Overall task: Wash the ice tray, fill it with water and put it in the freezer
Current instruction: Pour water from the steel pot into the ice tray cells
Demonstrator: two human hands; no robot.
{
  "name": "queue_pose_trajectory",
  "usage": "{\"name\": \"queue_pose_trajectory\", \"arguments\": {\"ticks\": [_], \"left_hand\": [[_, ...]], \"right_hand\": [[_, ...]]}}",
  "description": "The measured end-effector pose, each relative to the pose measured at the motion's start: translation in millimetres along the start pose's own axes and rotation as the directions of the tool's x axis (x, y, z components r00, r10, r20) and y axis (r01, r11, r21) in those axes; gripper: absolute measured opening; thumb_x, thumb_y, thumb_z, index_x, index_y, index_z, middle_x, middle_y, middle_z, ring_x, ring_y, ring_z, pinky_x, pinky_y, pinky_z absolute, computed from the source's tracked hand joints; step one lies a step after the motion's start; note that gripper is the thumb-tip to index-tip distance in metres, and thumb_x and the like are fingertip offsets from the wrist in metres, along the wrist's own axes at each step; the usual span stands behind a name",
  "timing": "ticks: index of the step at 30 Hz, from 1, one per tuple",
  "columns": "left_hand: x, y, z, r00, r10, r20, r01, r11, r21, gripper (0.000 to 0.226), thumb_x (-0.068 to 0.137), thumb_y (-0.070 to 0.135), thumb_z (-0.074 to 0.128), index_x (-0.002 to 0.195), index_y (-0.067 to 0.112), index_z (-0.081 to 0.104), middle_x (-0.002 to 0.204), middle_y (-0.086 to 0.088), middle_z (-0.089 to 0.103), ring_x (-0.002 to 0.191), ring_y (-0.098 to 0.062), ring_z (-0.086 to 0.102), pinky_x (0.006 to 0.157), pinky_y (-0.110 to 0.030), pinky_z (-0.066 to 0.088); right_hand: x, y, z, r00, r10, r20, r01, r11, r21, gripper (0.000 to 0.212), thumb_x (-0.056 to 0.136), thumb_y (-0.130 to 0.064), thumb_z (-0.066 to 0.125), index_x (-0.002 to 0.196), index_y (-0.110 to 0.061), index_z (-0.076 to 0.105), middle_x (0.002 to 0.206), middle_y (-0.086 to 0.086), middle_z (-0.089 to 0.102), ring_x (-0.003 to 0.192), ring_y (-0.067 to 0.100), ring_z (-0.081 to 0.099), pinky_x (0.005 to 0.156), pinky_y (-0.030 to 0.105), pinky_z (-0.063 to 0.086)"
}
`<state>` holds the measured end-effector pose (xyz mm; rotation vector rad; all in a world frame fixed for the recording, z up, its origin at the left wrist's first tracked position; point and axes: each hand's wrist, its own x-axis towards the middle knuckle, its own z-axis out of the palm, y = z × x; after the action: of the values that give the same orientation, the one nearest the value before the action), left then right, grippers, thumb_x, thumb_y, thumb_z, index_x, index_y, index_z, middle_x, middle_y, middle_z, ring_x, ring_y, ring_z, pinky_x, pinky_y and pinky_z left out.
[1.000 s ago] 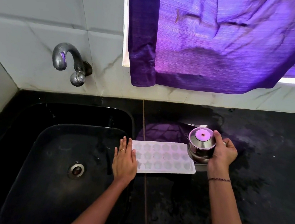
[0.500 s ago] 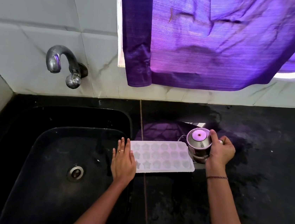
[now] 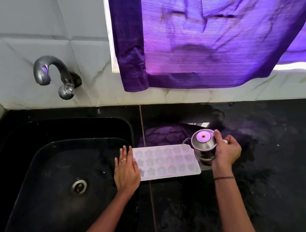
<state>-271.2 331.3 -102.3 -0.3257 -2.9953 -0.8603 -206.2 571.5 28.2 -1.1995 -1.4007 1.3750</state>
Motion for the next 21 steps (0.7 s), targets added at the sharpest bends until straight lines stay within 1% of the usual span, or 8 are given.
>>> {"name": "queue_pose_trajectory", "arguments": {"ticks": [2, 5, 7, 8, 10, 12, 15, 21], "left_hand": [[0.1, 0.0, -0.5, 1.0, 0.001, -0.003, -0.001, 1.0, -0.007, 0.074, 0.085, 0.04, -0.005, 0.149, 0.013, 0.021, 0.158, -0.003, 0.016, 0.147, -0.013, 0.007, 0.12, -0.033, 0.002], [-0.2, -0.1, -0.9, 1.0, -0.004, 0.004, 0.004, 1.0, -0.006, 0.069, 0.088, 0.036, 0.0, 0.149, 0.013, 0.022, 0.158, -0.003, 0.016, 0.147, -0.013, 0.007, 0.119, -0.033, 0.002], [0.1, 0.2, -1.0, 1.0, -0.009, 0.008, 0.009, 1.0, -0.003, 0.062, 0.091, 0.032, 0.008, 0.149, 0.013, 0.022, 0.158, -0.003, 0.017, 0.147, -0.013, 0.007, 0.12, -0.033, 0.003], [0.3, 0.6, -1.2, 1.0, -0.011, 0.009, 0.011, 1.0, -0.005, 0.061, 0.092, 0.03, 0.01, 0.149, 0.013, 0.022, 0.158, -0.003, 0.017, 0.147, -0.013, 0.008, 0.12, -0.034, 0.003], [0.2, 0.9, -1.6, 1.0, -0.011, 0.007, 0.011, 1.0, -0.007, 0.06, 0.092, 0.029, 0.012, 0.149, 0.012, 0.023, 0.157, -0.003, 0.018, 0.147, -0.013, 0.008, 0.12, -0.034, 0.003], [-0.3, 0.9, -2.1, 1.0, -0.007, 0.007, 0.007, 1.0, -0.004, 0.06, 0.092, 0.029, 0.012, 0.149, 0.012, 0.023, 0.157, -0.003, 0.019, 0.147, -0.014, 0.008, 0.12, -0.034, 0.003], [-0.4, 1.0, -2.2, 1.0, -0.004, 0.006, 0.004, 1.0, -0.004, 0.061, 0.092, 0.03, 0.011, 0.149, 0.012, 0.022, 0.157, -0.002, 0.018, 0.147, -0.013, 0.008, 0.119, -0.032, 0.002], [0.3, -0.3, -1.0, 1.0, 0.0, -0.003, 0.0, 1.0, -0.001, 0.06, 0.092, 0.03, 0.011, 0.149, 0.013, 0.023, 0.157, -0.002, 0.018, 0.146, -0.013, 0.009, 0.119, -0.032, 0.002]], "right_hand": [[1.6, -0.1, -0.9, 1.0, 0.025, -0.003, -0.025, 0.999, 0.022, 0.048, 0.076, -0.017, 0.075, 0.054, -0.018, 0.032, 0.054, 0.0, 0.034, 0.055, 0.011, 0.028, 0.057, 0.027, 0.034], [4.7, -0.9, -3.9, 0.994, 0.11, -0.005, -0.109, 0.989, 0.096, 0.046, 0.076, -0.016, 0.075, 0.054, -0.018, 0.034, 0.055, 0.0, 0.041, 0.055, 0.011, 0.035, 0.057, 0.025, 0.04], [6.3, -2.0, -5.3, 0.988, 0.152, 0.002, -0.15, 0.974, 0.171, 0.046, 0.077, -0.014, 0.074, 0.054, -0.018, 0.035, 0.05, -0.005, 0.046, 0.053, 0.009, 0.039, 0.054, 0.022, 0.042], [6.9, -2.5, -5.7, 0.987, 0.16, 0.005, -0.157, 0.967, 0.198, 0.046, 0.077, -0.013, 0.075, 0.053, -0.018, 0.035, 0.045, -0.01, 0.046, 0.052, 0.008, 0.039, 0.053, 0.02, 0.042], [7.6, -4.0, -6.3, 0.986, 0.165, 0.003, -0.162, 0.962, 0.222, 0.047, 0.076, -0.012, 0.075, 0.052, -0.019, 0.035, 0.04, -0.012, 0.044, 0.05, 0.008, 0.039, 0.053, 0.02, 0.042], [7.6, -5.4, -7.1, 0.986, 0.17, 0.001, -0.166, 0.962, 0.218, 0.046, 0.076, -0.012, 0.075, 0.052, -0.019, 0.036, 0.041, -0.011, 0.045, 0.052, 0.008, 0.04, 0.053, 0.021, 0.043], [8.3, -7.0, -8.9, 0.986, 0.165, -0.011, -0.16, 0.969, 0.19, 0.043, 0.075, -0.013, 0.075, 0.053, -0.018, 0.038, 0.05, -0.006, 0.048, 0.054, 0.009, 0.042, 0.053, 0.021, 0.043], [12.6, -7.7, -10.8, 0.995, 0.1, -0.022, -0.098, 0.992, 0.084, 0.045, 0.077, -0.014, 0.074, 0.054, -0.016, 0.035, 0.056, 0.001, 0.042, 0.053, 0.01, 0.035, 0.054, 0.024, 0.037]]}}
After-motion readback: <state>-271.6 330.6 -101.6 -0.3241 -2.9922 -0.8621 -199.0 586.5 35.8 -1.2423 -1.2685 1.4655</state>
